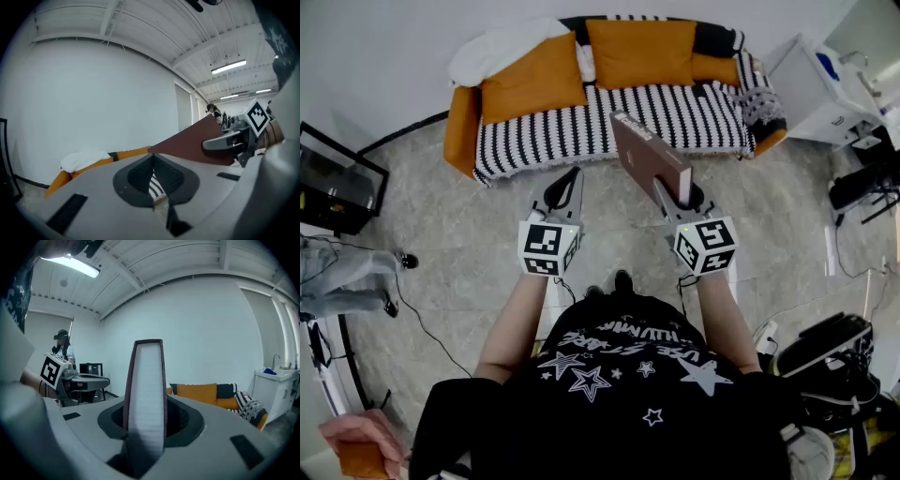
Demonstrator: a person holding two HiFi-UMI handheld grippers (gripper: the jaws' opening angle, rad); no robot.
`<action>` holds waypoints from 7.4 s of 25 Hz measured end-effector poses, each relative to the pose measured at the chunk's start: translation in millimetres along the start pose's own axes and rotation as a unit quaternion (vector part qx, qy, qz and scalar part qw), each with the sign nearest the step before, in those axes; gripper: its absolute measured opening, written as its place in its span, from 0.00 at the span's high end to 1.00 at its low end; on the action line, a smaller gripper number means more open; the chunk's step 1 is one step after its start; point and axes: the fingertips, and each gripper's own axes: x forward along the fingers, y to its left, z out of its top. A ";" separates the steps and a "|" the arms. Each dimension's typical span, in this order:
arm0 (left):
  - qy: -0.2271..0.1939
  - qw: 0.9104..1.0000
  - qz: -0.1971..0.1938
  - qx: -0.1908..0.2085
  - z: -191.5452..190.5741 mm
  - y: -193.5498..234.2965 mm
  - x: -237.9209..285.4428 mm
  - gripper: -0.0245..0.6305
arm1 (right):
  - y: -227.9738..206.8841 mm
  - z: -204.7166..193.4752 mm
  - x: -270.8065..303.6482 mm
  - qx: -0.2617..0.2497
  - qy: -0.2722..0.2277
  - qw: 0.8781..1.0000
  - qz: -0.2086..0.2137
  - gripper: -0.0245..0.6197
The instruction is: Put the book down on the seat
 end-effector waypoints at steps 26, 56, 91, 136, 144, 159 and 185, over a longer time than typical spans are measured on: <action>-0.013 0.999 -0.044 -0.012 -1.8 -18.6 -48.2 0.95 | 43.2 -10.0 -8.5 0.004 0.016 1.000 -0.002 0.72; 0.018 0.999 -0.041 -0.029 -23.7 12.6 49.9 0.95 | -56.7 -28.5 65.8 0.066 0.035 0.997 0.006 0.72; 0.075 0.993 -0.092 -0.024 -22.8 -14.0 277.1 0.95 | -255.6 -55.9 116.4 0.149 0.056 0.986 -0.040 0.72; 0.102 0.974 -0.197 -0.047 -7.1 30.5 584.9 0.95 | -492.0 -40.9 271.7 0.201 0.094 0.965 -0.140 0.72; 0.112 0.977 -0.178 -0.044 11.8 -17.4 673.4 0.95 | -603.4 -37.8 278.3 0.198 0.114 0.966 -0.118 0.72; 0.109 0.979 -0.168 -0.040 47.2 -114.0 798.8 0.95 | -751.8 -43.5 252.8 0.212 0.130 0.963 -0.106 0.72; 0.145 0.963 -0.213 -0.077 2.0 -94.3 806.4 0.95 | -752.3 -87.8 257.0 0.232 0.227 0.935 -0.142 0.72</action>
